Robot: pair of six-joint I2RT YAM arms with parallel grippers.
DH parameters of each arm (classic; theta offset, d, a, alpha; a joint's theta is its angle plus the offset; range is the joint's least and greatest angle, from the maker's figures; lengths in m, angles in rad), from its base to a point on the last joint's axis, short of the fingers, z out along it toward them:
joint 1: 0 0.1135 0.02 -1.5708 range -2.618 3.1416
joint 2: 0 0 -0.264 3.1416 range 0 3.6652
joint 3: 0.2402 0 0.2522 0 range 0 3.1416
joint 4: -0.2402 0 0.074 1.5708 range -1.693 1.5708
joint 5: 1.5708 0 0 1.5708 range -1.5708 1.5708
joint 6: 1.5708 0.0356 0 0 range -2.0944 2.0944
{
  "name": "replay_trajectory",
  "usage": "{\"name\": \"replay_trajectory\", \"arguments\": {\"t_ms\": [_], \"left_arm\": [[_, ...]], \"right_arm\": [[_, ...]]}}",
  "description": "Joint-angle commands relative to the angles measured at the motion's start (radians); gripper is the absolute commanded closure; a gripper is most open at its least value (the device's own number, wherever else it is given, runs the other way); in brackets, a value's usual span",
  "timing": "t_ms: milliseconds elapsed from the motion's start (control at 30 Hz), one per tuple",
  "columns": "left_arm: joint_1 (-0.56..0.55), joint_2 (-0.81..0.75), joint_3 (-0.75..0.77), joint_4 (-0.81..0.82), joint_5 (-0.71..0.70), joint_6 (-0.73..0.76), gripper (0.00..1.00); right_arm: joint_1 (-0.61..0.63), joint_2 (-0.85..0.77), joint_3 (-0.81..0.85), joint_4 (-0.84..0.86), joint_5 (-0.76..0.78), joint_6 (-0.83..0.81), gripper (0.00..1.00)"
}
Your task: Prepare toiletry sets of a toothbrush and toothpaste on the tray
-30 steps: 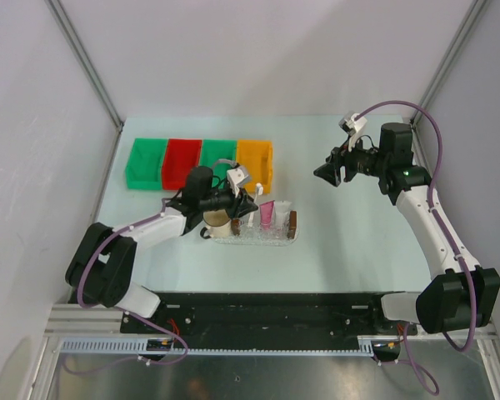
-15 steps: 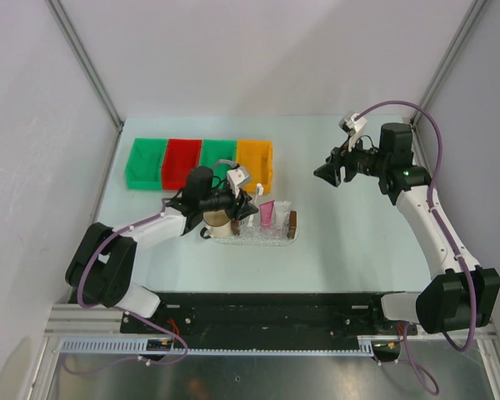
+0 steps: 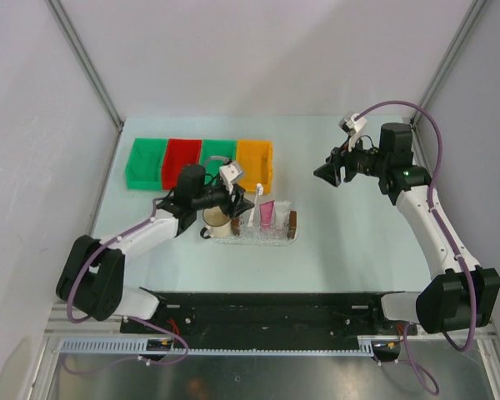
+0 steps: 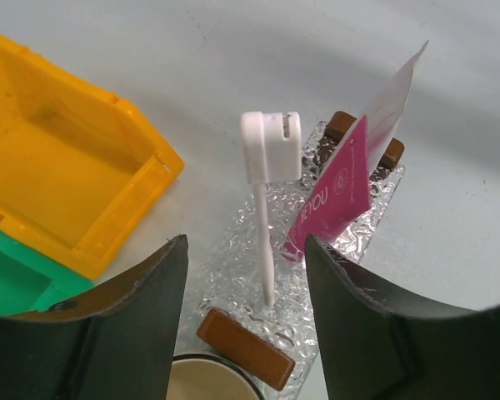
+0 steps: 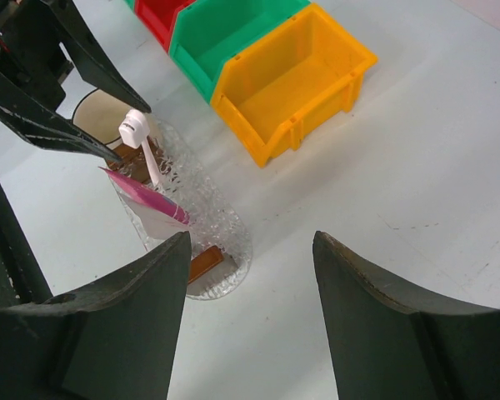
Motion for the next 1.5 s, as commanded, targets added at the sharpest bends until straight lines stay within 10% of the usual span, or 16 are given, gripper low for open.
{"name": "replay_trajectory", "arguments": {"t_ms": [0,767,1000,1467], "left_arm": [[0.028,-0.068,0.018,-0.019,-0.006,0.058,0.37],[0.419,-0.323,0.105,-0.139,0.025,-0.217,0.15],[0.569,-0.286,0.131,-0.139,0.017,-0.354,0.0],[0.6,-0.229,0.157,-0.153,-0.135,-0.377,0.0]], "right_arm": [[-0.006,-0.003,0.002,0.012,-0.013,-0.012,0.34],[-0.005,-0.017,0.002,0.056,0.185,0.033,0.27],[-0.014,0.006,0.002,0.068,0.264,0.068,0.1],[-0.014,0.077,0.051,0.056,0.564,0.17,0.0]]}}
